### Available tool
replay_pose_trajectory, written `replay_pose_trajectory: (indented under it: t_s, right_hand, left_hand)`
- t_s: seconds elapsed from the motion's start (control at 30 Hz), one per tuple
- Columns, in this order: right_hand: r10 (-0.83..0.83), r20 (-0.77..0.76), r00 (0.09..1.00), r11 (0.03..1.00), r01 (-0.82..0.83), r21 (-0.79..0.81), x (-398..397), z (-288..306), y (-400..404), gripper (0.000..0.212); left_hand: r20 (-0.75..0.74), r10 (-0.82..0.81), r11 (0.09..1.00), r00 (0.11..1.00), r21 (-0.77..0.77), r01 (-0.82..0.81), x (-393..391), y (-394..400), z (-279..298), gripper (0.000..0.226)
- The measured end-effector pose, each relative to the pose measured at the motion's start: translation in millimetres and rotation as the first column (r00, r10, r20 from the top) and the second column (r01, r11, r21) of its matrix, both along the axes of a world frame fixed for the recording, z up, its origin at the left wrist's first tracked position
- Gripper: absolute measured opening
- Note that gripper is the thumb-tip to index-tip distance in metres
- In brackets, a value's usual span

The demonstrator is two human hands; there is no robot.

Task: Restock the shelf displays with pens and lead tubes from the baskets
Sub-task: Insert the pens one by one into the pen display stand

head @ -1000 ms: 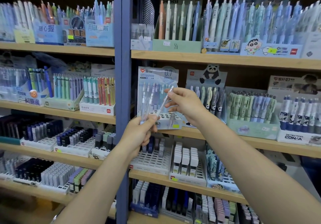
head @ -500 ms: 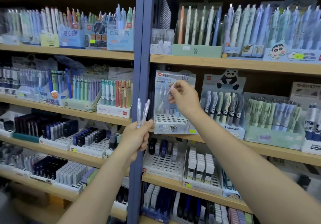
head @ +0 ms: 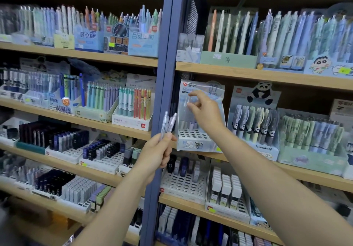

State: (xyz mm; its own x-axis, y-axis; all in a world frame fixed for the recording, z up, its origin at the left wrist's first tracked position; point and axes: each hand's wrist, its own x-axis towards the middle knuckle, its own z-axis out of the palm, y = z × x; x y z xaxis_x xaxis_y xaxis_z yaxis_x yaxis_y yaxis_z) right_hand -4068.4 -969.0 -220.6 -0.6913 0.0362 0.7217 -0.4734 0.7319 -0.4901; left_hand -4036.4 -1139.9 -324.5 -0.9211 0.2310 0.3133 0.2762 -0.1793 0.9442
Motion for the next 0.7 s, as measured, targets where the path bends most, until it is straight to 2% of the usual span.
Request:
replay_pose_trajectory:
  t_s: [0.17, 0.37, 0.5, 0.7]
  right_hand:
    - [-0.017, 0.027, 0.999, 0.997, 0.014, 0.081, -4, 0, 8, 0.035]
    - [-0.02, 0.207, 0.978, 0.982, -0.019, 0.188, 7, 11, 6, 0.049]
    - [-0.052, 0.273, 0.961, 0.971, -0.015, 0.24, 15, 19, 6, 0.052]
    - [-0.034, 0.34, 0.94, 0.966, -0.056, 0.252, 22, 22, 9, 0.058]
  left_hand:
    - [-0.022, -0.036, 0.999, 0.999, 0.026, 0.036, 2, 1, 4, 0.035]
    - [0.019, -0.046, 0.997, 0.999, 0.067, 0.045, 4, 9, 8, 0.029]
    - [0.024, -0.034, 0.996, 0.999, 0.077, 0.033, 7, 11, 9, 0.028]
    - [-0.009, -0.045, 0.996, 0.999, 0.081, 0.046, 12, 14, 12, 0.027]
